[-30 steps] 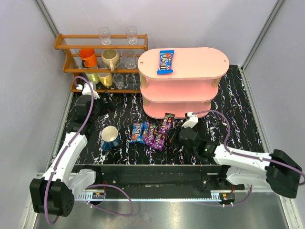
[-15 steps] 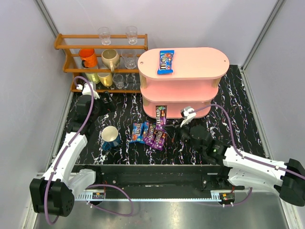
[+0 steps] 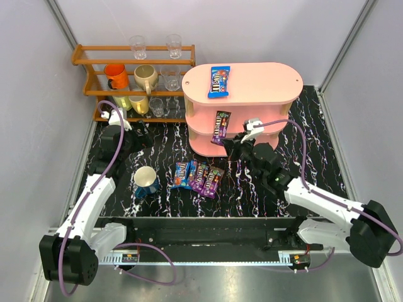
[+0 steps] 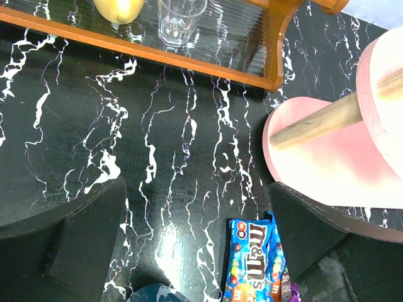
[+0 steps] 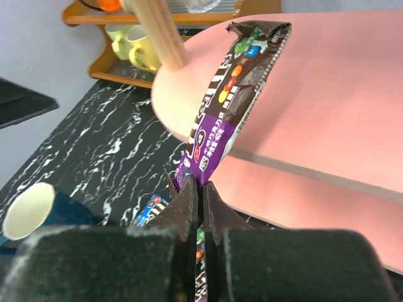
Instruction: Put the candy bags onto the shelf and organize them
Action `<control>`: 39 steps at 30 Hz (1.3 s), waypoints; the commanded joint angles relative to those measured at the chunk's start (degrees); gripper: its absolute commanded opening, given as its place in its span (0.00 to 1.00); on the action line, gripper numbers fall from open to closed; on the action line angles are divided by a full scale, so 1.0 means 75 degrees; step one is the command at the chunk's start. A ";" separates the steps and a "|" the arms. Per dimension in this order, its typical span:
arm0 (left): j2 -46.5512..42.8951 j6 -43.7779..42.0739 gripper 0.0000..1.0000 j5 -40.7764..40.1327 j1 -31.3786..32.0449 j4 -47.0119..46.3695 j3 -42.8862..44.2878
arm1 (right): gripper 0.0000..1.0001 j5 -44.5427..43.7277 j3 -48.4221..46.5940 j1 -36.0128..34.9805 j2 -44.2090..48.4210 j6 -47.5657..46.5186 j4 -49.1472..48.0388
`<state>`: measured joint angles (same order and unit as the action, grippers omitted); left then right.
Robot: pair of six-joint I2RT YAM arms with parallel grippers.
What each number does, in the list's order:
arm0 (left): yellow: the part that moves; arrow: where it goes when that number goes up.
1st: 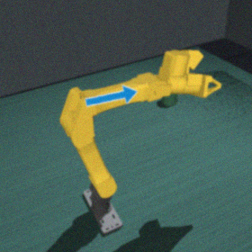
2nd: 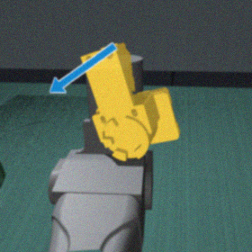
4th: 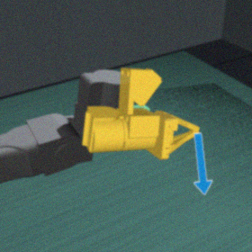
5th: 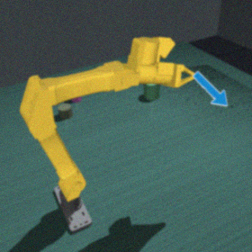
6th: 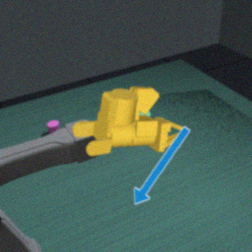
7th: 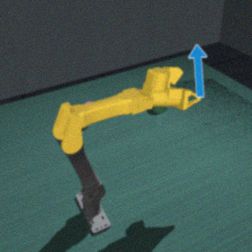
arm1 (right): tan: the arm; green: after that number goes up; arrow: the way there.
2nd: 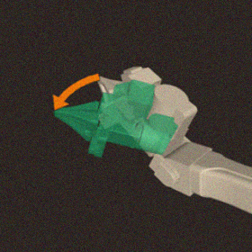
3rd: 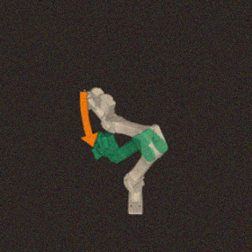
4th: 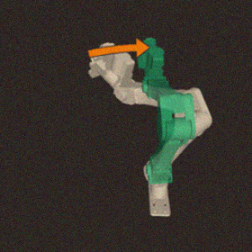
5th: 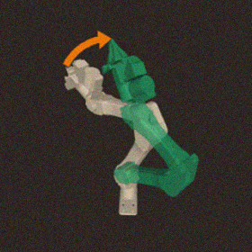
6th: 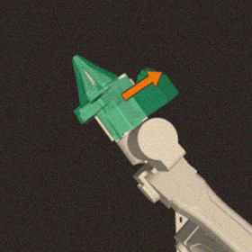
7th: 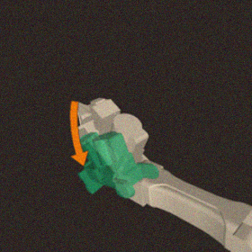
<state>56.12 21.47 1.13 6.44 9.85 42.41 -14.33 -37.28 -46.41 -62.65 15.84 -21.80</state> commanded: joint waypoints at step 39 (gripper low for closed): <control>0.0065 0.0066 0.99 0.0237 -0.0038 -0.0282 0.0380 | 0.65 0.1277 -0.0469 0.1794 -0.0976 -0.0132 -0.1594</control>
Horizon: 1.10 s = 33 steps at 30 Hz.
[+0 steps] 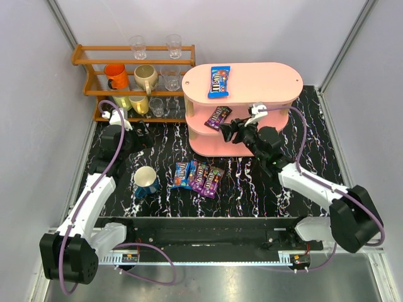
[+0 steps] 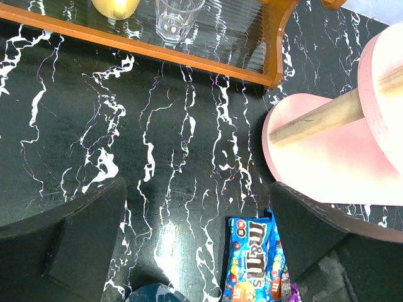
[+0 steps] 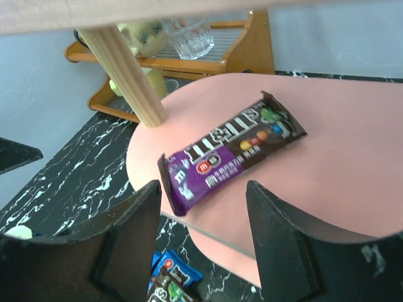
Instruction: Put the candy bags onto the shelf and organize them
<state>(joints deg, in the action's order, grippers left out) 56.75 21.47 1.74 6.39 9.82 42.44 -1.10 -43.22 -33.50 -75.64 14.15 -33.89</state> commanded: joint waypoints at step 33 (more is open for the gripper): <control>-0.0079 0.0160 0.99 0.0366 -0.0032 -0.0361 0.0295 | 0.69 -0.1999 0.2622 -0.3456 0.0441 0.7839 0.3196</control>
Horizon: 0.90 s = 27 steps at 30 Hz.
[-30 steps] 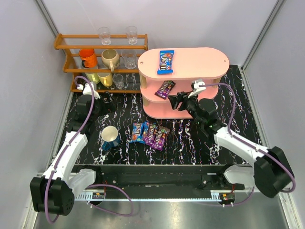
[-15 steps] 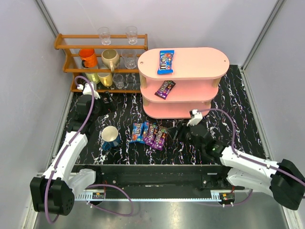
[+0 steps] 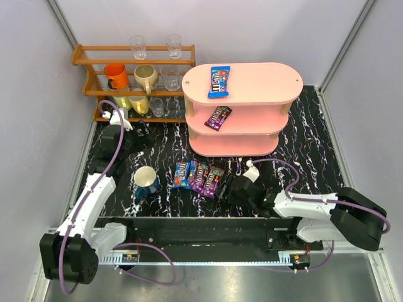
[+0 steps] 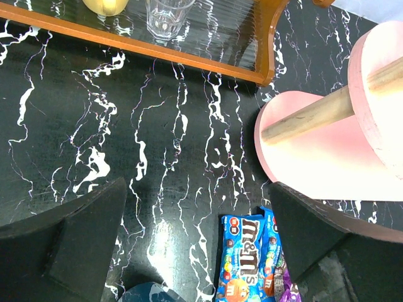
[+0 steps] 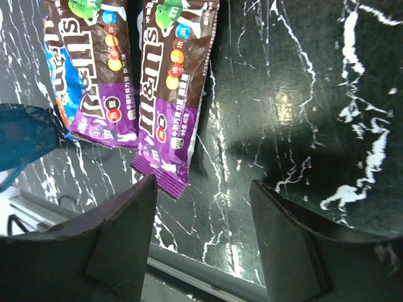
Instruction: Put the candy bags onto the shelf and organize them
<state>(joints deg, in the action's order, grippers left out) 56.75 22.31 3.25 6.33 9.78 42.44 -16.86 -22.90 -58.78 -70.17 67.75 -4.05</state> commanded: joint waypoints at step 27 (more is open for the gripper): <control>0.0015 0.0038 0.99 0.0176 -0.0035 -0.0343 0.0354 | 0.00 -0.0611 -0.0417 -0.0072 0.0541 -0.1740 -0.0442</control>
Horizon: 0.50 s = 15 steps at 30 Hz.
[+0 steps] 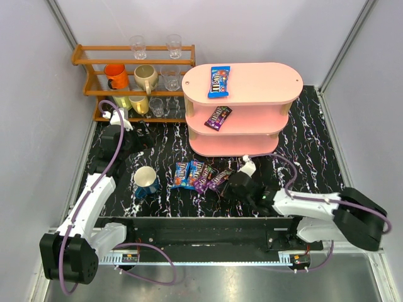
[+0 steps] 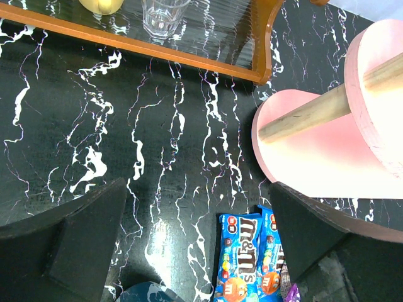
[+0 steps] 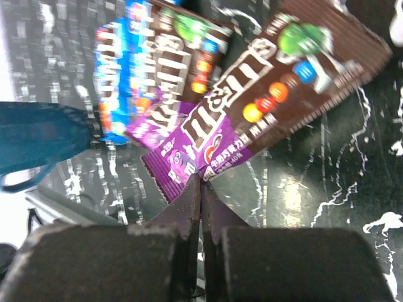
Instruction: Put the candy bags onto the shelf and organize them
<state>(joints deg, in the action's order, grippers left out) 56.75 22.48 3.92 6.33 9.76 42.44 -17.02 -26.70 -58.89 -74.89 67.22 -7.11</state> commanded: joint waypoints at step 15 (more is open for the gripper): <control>0.0003 -0.0021 0.99 0.0075 -0.0035 -0.0317 0.0354 | 0.00 0.1011 -0.0575 0.1284 0.4280 -0.7357 0.0199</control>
<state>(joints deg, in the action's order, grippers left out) 56.75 22.48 3.92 6.28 9.78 42.44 -16.21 -25.69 -56.80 -41.91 23.24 -6.00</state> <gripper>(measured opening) 0.987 0.007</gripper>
